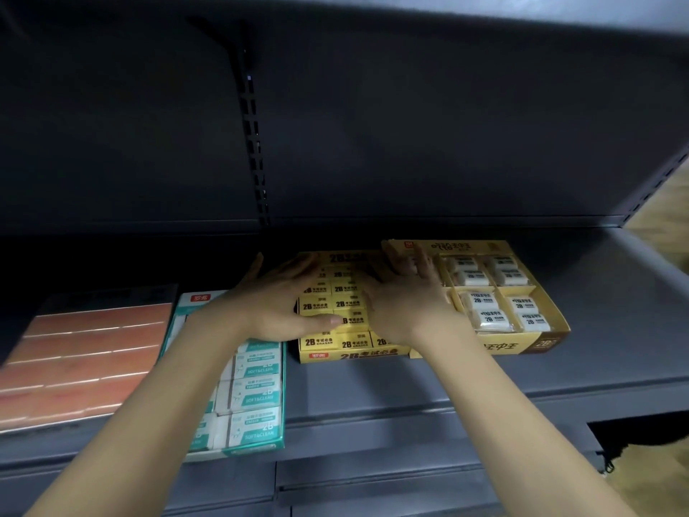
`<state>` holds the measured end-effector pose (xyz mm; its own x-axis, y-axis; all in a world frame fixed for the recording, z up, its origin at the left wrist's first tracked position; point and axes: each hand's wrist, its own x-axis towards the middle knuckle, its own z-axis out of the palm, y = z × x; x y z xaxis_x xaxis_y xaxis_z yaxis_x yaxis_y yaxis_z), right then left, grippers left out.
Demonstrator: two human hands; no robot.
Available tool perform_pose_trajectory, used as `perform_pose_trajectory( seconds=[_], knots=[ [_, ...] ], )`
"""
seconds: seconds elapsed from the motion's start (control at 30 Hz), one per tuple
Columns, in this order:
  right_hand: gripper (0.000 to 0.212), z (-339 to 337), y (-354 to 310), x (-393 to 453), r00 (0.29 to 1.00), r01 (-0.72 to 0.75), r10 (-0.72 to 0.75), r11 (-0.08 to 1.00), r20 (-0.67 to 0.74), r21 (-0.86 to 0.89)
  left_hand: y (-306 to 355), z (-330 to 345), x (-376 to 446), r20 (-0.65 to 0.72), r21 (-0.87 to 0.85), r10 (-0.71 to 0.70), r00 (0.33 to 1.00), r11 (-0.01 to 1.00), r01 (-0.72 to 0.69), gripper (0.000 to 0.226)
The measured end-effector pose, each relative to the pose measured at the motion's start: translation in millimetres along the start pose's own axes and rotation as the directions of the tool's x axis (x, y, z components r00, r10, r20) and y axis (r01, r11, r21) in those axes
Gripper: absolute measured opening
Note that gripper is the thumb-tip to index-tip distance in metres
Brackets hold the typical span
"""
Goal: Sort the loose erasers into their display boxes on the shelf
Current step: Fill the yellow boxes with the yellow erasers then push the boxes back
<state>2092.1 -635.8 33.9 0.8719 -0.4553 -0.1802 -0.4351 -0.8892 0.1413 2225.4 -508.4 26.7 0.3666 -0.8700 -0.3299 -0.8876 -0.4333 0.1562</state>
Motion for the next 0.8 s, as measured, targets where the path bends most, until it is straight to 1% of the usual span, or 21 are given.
perform_pose_trajectory(
  seconds=[0.07, 0.17, 0.2, 0.3, 0.43, 0.57, 0.63, 0.73, 0.8],
  knots=[
    [0.05, -1, 4, -1, 1.0, 0.005, -0.005, 1.0, -0.001, 0.013, -1, -4, -2, -0.002, -0.036, 0.002, 1.0, 0.999, -0.002, 0.077],
    [0.052, -2, 14, -4, 0.999, -0.018, 0.018, 1.0, 0.036, 0.012, -6, -9, -6, -0.024, -0.186, -0.039, 0.999, 0.982, 0.034, 0.06],
    [0.053, -1, 16, -4, 0.999, -0.027, 0.027, 1.0, 0.041, 0.007, -8, -10, -6, -0.045, -0.175, -0.051, 0.998, 0.984, 0.042, 0.058],
    [0.053, 0, 18, -4, 0.999, -0.038, 0.038, 0.999, 0.032, -0.008, -13, -8, -3, -0.084, -0.037, -0.032, 0.996, 0.999, 0.029, 0.055],
    [0.053, 4, 10, -3, 1.0, -0.016, 0.017, 1.0, 0.013, -0.005, -11, -2, -7, -0.038, 0.027, 0.01, 0.999, 1.0, -0.009, 0.054],
    [0.054, 7, 1, -2, 0.999, -0.019, 0.019, 1.0, -0.032, -0.009, -11, -5, -9, -0.041, 0.167, -0.064, 0.997, 0.983, 0.07, 0.055],
    [0.054, 8, 0, -4, 0.998, -0.01, 0.011, 1.0, -0.068, 0.013, -9, -9, -9, -0.058, 0.195, -0.077, 0.995, 0.977, 0.087, 0.058],
    [0.053, 9, -1, -11, 0.993, 0.02, -0.014, 0.998, -0.121, 0.054, -4, -12, -16, -0.072, 0.151, -0.028, 0.997, 0.988, 0.039, 0.068],
    [0.053, 9, -5, -16, 0.992, 0.047, -0.042, 0.998, -0.123, 0.042, -1, -11, -23, -0.061, 0.147, 0.006, 0.998, 0.989, 0.003, 0.083]
  ],
)
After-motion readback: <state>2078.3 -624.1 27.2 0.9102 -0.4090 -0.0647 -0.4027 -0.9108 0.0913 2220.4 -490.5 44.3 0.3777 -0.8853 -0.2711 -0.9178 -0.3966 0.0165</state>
